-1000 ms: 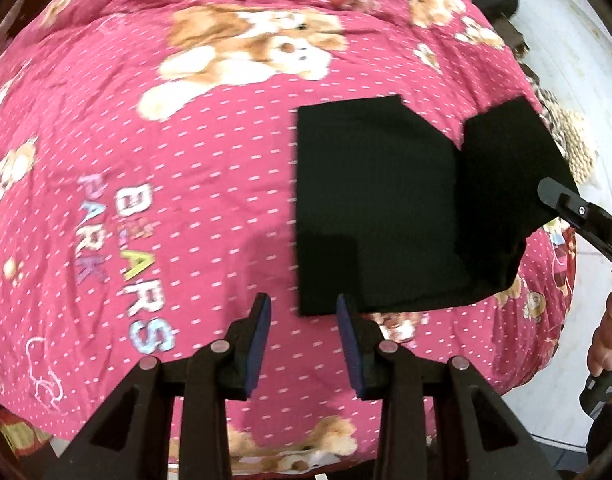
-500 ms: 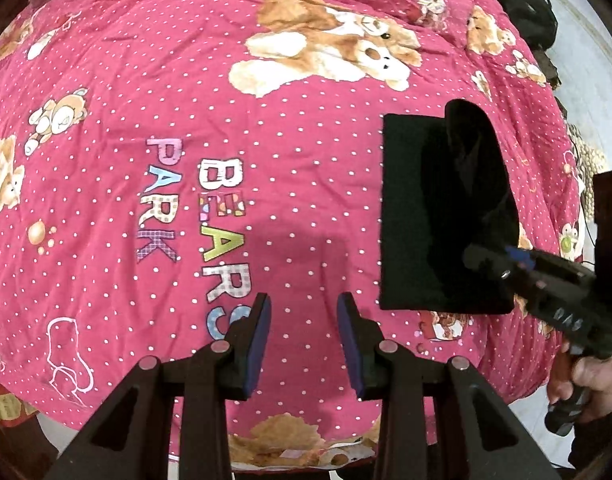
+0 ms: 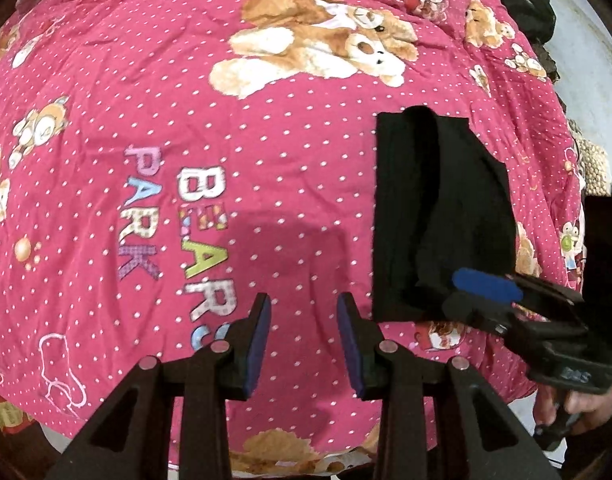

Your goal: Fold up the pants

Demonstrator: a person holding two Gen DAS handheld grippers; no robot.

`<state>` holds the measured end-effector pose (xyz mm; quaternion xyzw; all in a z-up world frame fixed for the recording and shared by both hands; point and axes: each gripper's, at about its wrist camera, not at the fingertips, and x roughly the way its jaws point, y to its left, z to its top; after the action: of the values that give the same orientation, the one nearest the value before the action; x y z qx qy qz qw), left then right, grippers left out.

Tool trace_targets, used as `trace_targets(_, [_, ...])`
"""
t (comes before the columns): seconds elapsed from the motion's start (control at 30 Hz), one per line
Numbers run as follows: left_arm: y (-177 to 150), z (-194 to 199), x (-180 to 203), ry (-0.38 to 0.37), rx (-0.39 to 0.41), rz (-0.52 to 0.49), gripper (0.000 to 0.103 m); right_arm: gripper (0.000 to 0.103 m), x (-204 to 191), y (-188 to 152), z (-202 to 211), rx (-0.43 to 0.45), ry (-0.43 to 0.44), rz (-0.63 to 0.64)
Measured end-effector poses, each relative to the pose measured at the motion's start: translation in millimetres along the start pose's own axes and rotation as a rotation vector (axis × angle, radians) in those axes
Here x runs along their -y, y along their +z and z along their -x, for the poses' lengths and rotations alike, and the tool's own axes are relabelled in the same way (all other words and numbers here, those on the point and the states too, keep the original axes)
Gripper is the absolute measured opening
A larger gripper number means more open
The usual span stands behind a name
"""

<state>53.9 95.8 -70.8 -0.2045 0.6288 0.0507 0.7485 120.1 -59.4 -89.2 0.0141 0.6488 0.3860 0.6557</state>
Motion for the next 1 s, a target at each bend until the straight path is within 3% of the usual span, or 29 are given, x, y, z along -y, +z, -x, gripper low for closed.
trace_targets(0.1, [8, -3, 13, -0.011, 0.0, -0.03, 0.037, 0.044, 13, -8, 22, 0.058, 0.008, -0.06])
trace_targets(0.27, [26, -6, 43, -0.057, 0.01, -0.091, 0.039, 0.044, 58, -21, 52, 0.157, -0.112, -0.215])
trace_targets(0.37, [42, -7, 68, -0.09, 0.029, -0.142, 0.039, 0.043, 77, -27, 60, 0.164, -0.149, -0.28])
trace_targets(0.43, [53, -9, 85, -0.108, 0.043, -0.177, 0.039, 0.015, 88, -28, 62, 0.15, -0.157, -0.311])
trace_targets(0.63, [83, -36, 127, -0.103, 0.054, -0.272, 0.039, 0.015, 107, -24, 77, 0.176, -0.167, -0.343])
trace_targets(0.77, [87, -59, 131, -0.102, 0.023, -0.297, 0.038, 0.015, 117, -8, 82, 0.194, -0.167, -0.343])
trace_targets(0.87, [78, -80, 116, -0.04, -0.03, -0.296, 0.027, 0.015, 124, 5, 80, 0.193, -0.167, -0.332])
trace_targets(1.0, [77, -87, 95, -0.04, -0.04, -0.228, 0.032, 0.015, 131, 21, 71, 0.179, -0.187, -0.324])
